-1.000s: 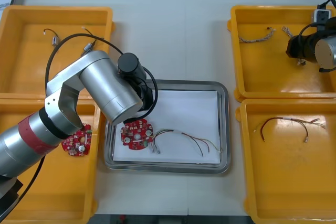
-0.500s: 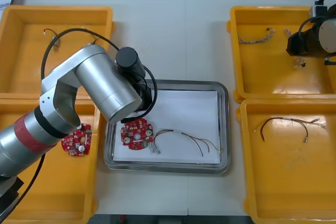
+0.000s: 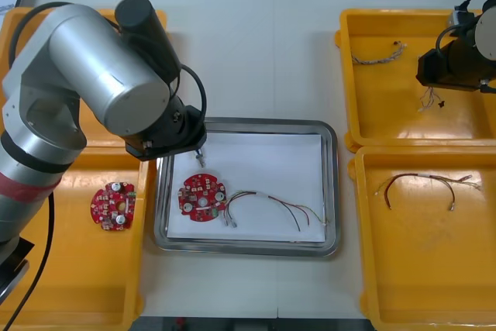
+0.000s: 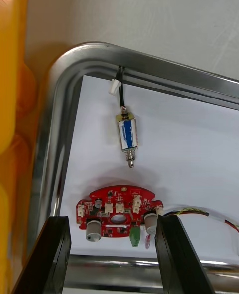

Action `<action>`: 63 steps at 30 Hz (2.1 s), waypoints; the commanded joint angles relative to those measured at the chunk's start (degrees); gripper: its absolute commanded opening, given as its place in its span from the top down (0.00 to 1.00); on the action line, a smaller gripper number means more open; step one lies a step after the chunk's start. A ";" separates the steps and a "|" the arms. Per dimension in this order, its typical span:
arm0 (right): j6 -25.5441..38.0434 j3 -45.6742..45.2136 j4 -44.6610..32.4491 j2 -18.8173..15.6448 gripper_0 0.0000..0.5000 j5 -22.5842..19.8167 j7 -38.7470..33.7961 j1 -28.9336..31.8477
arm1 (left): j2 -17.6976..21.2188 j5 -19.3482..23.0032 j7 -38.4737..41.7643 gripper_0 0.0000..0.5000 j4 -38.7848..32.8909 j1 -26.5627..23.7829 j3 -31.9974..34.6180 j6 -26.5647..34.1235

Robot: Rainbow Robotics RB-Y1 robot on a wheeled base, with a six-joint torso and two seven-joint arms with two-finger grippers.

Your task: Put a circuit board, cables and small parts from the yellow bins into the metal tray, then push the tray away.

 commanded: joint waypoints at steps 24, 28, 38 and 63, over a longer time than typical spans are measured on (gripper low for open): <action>8.23 -3.61 -4.24 0.22 0.00 -2.51 2.40 -0.67 | 2.28 0.48 -32.46 0.00 20.17 -13.24 17.94 1.38; 8.75 -3.61 -3.10 0.22 0.00 -1.99 3.01 -1.72 | 2.72 -0.57 -38.52 0.00 24.66 -13.51 20.05 -2.05; 8.84 -3.44 7.09 2.33 0.00 -3.13 6.00 -7.35 | 3.42 -1.62 -50.30 0.00 32.04 -13.51 29.72 -3.54; 0.05 -0.36 16.85 6.20 0.00 -2.08 7.84 -9.37 | 4.22 -7.07 -51.97 0.00 37.84 -13.59 29.54 -17.08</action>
